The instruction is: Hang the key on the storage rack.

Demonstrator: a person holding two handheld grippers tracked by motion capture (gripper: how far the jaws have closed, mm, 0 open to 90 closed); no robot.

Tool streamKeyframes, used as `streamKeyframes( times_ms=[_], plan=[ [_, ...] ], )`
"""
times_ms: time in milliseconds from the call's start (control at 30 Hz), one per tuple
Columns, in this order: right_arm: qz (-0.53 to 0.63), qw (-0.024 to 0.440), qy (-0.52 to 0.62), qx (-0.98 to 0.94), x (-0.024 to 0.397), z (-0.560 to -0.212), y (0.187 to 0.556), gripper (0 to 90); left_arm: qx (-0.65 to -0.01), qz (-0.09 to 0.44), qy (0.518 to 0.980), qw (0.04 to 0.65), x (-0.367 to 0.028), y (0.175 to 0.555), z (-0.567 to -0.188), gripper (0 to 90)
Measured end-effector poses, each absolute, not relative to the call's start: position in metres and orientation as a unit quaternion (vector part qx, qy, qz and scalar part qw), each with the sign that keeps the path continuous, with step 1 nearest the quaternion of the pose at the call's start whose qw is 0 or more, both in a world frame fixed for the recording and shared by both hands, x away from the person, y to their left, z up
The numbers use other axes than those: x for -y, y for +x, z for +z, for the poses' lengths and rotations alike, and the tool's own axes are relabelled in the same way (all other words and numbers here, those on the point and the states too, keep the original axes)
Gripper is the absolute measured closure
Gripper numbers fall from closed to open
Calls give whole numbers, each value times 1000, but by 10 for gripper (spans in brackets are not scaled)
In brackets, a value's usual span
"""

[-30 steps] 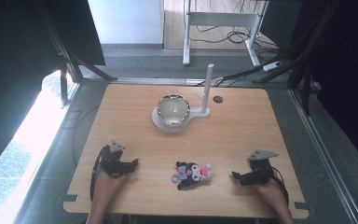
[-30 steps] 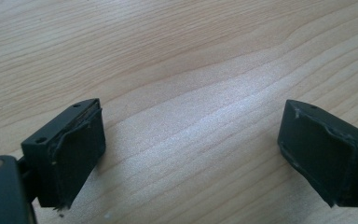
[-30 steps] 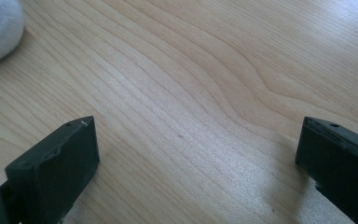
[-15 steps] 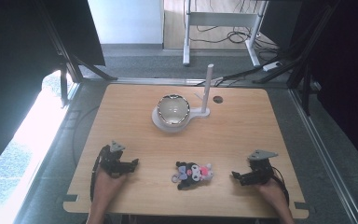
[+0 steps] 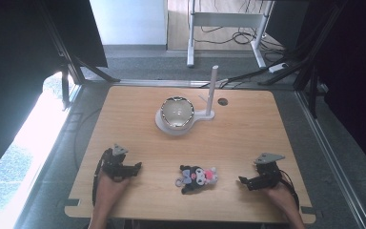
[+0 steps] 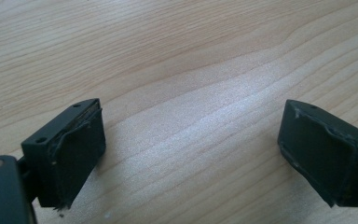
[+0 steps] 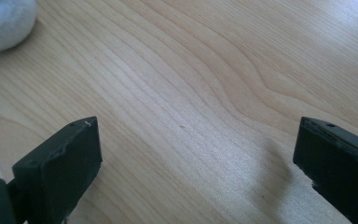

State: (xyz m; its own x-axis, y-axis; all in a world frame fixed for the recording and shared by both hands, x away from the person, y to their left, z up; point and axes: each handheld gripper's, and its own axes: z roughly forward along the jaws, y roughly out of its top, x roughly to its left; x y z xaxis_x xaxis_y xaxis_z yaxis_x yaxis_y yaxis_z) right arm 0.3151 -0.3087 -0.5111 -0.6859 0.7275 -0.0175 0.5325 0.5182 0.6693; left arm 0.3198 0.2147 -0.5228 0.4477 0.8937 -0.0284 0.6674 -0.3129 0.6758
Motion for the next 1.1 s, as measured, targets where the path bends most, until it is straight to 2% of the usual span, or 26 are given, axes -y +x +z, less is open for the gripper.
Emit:
streamKeyframes(
  times_ms=[600, 1100],
  plan=[
    [309, 127, 309, -890, 296, -489, 318, 16, -494, 179, 790, 316, -215, 320, -523, 74],
    [276, 83, 263, -921, 265, -473, 330, 28, -494, 179, 790, 316, -215, 320, -523, 74]
  ],
)
